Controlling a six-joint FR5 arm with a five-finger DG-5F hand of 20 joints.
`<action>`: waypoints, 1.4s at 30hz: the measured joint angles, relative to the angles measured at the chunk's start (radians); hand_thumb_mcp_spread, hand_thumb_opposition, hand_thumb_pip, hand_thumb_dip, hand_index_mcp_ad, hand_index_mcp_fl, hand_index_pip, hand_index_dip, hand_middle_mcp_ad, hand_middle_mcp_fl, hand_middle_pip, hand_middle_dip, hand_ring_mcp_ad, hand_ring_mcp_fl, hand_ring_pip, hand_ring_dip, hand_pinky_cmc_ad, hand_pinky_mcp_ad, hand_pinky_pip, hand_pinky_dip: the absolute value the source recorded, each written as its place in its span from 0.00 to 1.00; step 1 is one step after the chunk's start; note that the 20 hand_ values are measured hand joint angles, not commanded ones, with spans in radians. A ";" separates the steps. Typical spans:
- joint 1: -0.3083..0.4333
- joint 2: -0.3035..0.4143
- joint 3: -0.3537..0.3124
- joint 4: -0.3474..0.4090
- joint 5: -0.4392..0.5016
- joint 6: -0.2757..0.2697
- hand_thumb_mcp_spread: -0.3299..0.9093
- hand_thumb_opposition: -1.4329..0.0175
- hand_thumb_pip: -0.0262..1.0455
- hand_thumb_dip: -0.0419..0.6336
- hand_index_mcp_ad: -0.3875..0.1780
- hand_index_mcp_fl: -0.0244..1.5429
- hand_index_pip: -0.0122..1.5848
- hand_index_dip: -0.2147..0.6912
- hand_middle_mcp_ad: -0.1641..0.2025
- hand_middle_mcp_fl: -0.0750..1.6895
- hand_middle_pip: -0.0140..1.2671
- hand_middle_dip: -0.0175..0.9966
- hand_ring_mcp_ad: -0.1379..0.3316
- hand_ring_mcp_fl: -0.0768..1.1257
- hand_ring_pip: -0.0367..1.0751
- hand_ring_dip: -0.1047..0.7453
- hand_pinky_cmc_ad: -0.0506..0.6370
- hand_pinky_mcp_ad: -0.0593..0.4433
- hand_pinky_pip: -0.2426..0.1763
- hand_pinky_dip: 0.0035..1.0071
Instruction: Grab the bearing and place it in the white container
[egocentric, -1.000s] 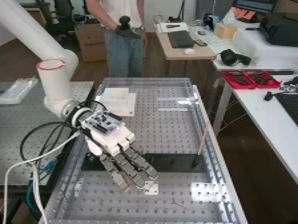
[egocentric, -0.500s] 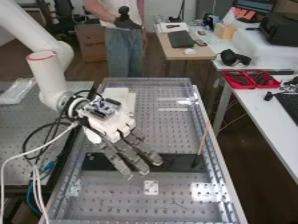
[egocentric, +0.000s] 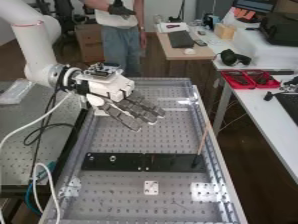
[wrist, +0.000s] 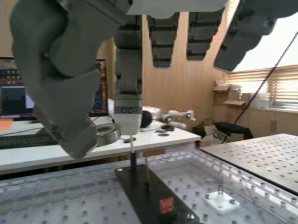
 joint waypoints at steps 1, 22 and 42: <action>0.008 0.007 -0.001 -0.009 -0.001 0.000 0.57 0.39 0.53 0.46 0.63 0.28 0.95 0.25 0.65 0.06 0.10 0.17 0.61 0.06 0.11 0.20 0.55 0.55 0.36 0.28; 0.295 0.200 -0.152 -0.077 -0.011 0.010 0.57 0.39 0.54 0.45 0.64 0.29 0.94 0.26 0.60 0.07 0.10 0.17 0.57 0.06 0.11 0.20 0.55 0.55 0.40 0.24; 0.428 0.141 -0.230 -0.030 0.018 0.096 0.57 0.39 0.53 0.45 0.63 0.29 0.94 0.26 0.62 0.08 0.10 0.17 0.57 0.06 0.11 0.20 0.54 0.55 0.44 0.20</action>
